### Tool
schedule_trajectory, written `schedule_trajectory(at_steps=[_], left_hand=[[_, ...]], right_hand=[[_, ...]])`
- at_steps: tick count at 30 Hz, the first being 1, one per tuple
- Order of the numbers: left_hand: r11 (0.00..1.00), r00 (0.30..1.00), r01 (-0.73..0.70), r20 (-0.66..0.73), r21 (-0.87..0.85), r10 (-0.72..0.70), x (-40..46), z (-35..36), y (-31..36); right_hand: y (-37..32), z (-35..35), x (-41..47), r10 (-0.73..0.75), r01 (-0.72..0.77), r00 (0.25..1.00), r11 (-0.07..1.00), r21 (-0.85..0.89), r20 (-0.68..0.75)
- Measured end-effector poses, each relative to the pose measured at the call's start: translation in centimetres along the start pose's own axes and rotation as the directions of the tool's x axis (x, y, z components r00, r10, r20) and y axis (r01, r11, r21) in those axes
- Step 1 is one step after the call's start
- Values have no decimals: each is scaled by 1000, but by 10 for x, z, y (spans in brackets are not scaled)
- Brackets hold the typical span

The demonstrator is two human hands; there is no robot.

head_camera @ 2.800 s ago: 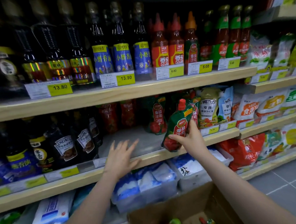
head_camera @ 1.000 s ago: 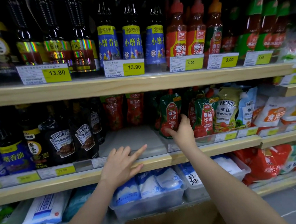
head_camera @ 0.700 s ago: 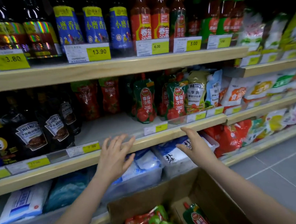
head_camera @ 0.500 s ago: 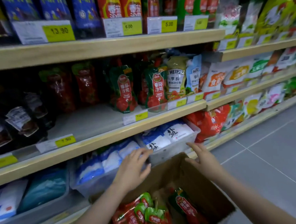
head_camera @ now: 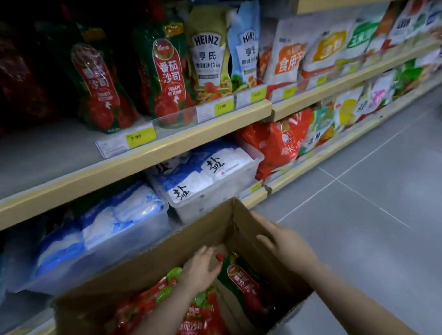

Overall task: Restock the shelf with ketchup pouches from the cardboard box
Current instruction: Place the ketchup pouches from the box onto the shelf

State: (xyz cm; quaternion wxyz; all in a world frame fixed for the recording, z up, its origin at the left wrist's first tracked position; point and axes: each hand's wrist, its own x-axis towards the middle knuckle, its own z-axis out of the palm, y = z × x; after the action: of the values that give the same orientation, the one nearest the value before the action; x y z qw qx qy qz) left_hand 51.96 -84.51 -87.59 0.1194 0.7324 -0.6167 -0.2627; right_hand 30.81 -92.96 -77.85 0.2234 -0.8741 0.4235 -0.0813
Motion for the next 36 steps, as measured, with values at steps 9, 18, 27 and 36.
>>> schedule_trajectory(at_steps=[9,18,27,36], left_hand=[[935,956,233,113,268,-271,26,56,-4],[864,856,503,155,-29,-493,45,54,-2],[821,800,569,210,33,-563,53,61,9],[714,876,458,133,-530,-464,44,53,8]], right_hand=[[7,2,0,30,-31,999,999,-34,-19],[13,10,3,34,-35,999,999,-10,-18],[19,13,6,54,-53,998,998,32,-20],[22,16,6,48,-48,998,999,2,-38]])
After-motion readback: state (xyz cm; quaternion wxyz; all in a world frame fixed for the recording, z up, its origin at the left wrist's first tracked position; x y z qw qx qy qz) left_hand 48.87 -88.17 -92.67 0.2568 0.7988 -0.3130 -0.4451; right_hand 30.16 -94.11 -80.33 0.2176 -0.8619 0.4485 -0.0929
